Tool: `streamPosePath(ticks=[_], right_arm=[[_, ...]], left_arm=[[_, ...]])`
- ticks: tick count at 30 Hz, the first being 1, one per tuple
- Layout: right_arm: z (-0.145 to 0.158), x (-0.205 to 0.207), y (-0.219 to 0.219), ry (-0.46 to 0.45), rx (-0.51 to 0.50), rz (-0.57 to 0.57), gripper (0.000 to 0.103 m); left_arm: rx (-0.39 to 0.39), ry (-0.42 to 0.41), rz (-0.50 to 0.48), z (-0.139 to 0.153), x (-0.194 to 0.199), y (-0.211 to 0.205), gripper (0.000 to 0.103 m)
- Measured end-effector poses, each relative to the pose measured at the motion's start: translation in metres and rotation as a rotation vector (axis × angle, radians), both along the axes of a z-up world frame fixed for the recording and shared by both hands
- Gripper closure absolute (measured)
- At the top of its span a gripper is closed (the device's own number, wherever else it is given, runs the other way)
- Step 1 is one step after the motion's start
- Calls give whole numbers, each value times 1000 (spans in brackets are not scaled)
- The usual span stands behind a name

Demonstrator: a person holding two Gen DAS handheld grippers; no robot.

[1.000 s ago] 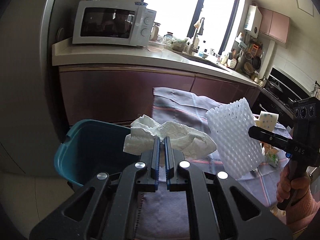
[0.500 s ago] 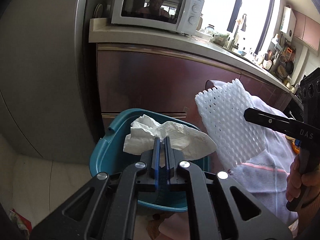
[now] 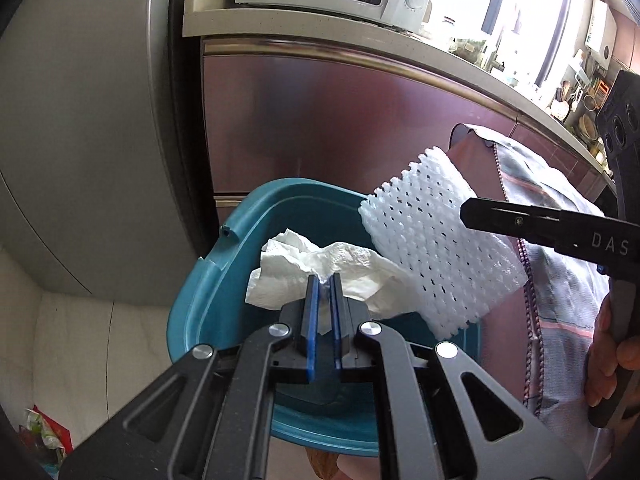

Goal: Collect trash
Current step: 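Carry tissue and foam net to the teal bin and release both, then grasp the second white tissue with the left tool while the right tool grasps the green wrapper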

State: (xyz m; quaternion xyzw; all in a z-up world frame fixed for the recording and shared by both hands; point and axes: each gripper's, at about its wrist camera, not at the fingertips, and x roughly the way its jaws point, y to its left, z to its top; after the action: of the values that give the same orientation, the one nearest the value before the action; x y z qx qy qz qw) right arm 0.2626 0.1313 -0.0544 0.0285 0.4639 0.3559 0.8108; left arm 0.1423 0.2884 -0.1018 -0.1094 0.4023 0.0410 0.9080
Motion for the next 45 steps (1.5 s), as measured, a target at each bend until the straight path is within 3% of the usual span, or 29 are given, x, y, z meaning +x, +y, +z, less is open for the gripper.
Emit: streamPosePath(ticks=[2,11,16,19,24,27,33,38,45], right_arm=[[-2,1,0,7,-8,-1,72],[-2,-6,-18,-1,44,-9,69],[18,-30,-45,-83,77,2,60],[34,-53,-76,-150,105,-10,54],[60,-92,-131,-264,113,-83,49],[69,-116,-169,-308,105,-144,45],[73,-162,-246,-343,68,-297,43],[58,-196,-312,-314,39,-444,43],[39,-227,-376,-274,19,-617,43]], left_arm=[[6,9,8,-4,3,-1,95],[-3,7,7,-14,4,-7,87],[-12,-93,-40,11,-16,-23,68],[-25,-177,-104,31,-28,-39,53],[-56,-272,-241,58,-44,-79,44],[-98,-294,-345,68,-49,-114,34],[-125,-291,-542,72,-63,-195,31],[-144,-259,-661,69,-68,-253,31],[-104,-212,-783,58,-72,-320,31]])
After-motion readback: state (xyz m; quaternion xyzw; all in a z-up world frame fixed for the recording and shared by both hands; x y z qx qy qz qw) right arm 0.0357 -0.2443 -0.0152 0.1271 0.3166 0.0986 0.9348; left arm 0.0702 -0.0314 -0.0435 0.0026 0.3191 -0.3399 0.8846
